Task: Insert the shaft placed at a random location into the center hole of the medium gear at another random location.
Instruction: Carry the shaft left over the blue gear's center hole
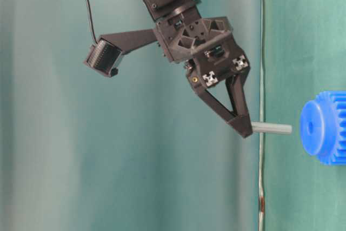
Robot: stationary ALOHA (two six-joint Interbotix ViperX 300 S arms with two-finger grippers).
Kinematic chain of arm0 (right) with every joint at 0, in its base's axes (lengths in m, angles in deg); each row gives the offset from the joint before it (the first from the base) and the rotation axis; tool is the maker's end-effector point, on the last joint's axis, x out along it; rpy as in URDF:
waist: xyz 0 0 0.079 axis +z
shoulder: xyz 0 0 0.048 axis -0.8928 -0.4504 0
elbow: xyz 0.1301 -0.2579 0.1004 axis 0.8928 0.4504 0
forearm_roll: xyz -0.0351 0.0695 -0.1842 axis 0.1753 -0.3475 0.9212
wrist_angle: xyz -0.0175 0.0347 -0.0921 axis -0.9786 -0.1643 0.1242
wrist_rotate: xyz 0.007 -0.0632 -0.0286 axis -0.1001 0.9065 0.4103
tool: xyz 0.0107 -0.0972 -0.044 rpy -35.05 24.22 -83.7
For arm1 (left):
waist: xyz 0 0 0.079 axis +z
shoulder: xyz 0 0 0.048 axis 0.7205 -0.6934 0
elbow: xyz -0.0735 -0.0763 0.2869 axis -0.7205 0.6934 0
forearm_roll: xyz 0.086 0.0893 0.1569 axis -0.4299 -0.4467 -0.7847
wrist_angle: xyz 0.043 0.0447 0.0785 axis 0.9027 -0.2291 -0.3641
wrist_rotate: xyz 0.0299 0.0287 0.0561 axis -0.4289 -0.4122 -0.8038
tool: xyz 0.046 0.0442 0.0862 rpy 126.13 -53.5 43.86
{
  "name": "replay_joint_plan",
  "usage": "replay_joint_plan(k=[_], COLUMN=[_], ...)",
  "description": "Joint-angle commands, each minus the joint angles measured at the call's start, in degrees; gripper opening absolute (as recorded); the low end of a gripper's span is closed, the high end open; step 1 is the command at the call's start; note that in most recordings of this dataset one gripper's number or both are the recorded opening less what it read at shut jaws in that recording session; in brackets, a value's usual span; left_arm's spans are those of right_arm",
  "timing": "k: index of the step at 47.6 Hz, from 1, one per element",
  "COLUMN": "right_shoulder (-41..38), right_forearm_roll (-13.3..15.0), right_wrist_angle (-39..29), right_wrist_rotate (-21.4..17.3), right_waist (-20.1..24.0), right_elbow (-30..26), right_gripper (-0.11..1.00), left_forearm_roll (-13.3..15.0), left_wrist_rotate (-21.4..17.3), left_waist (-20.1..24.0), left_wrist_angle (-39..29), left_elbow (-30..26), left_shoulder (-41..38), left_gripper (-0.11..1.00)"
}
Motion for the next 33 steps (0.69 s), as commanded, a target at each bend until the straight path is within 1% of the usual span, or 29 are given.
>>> replay_joint_plan(k=[1, 23, 33], right_shoulder=[0.88, 0.62, -1.14], right_forearm_roll=[0.09, 0.09, -0.09], right_wrist_angle=[-0.09, 0.0, 0.26], right_wrist_rotate=[0.79, 0.79, 0.7], right_waist=[0.09, 0.35, 0.53], right_elbow=[-1.32, -1.23, -1.49], right_gripper=[0.13, 0.12, 0.12], left_forearm_roll=[-0.18, -0.18, -0.18], left_wrist_rotate=[0.09, 0.09, 0.09], left_waist=[-0.09, -0.09, -0.09], left_wrist_angle=[0.26, 0.26, 0.26], left_elbow=[-1.41, -1.41, -1.49], left_shoulder=[-0.18, -0.18, -0.26], left_gripper=[0.0, 0.0, 0.0])
